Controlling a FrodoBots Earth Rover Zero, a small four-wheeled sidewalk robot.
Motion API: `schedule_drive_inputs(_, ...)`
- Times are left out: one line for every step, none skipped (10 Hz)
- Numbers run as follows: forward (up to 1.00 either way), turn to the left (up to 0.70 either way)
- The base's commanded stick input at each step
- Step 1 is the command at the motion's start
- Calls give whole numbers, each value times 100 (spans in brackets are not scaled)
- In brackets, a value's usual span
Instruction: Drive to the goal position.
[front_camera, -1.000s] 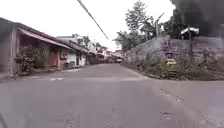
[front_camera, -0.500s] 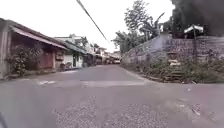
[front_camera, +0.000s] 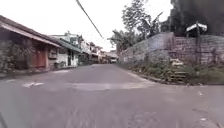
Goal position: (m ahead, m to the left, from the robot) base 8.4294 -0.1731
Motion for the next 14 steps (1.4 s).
schedule_drive_inputs(100, 0)
schedule_drive_inputs(100, 0)
schedule_drive_inputs(100, 0)
schedule_drive_inputs(100, 0)
schedule_drive_inputs(100, 0)
schedule_drive_inputs(100, 0)
schedule_drive_inputs(100, 0)
schedule_drive_inputs(100, 0)
schedule_drive_inputs(100, 0)
schedule_drive_inputs(100, 0)
schedule_drive_inputs(100, 0)
schedule_drive_inputs(100, 2)
schedule_drive_inputs(100, 2)
schedule_drive_inputs(100, 2)
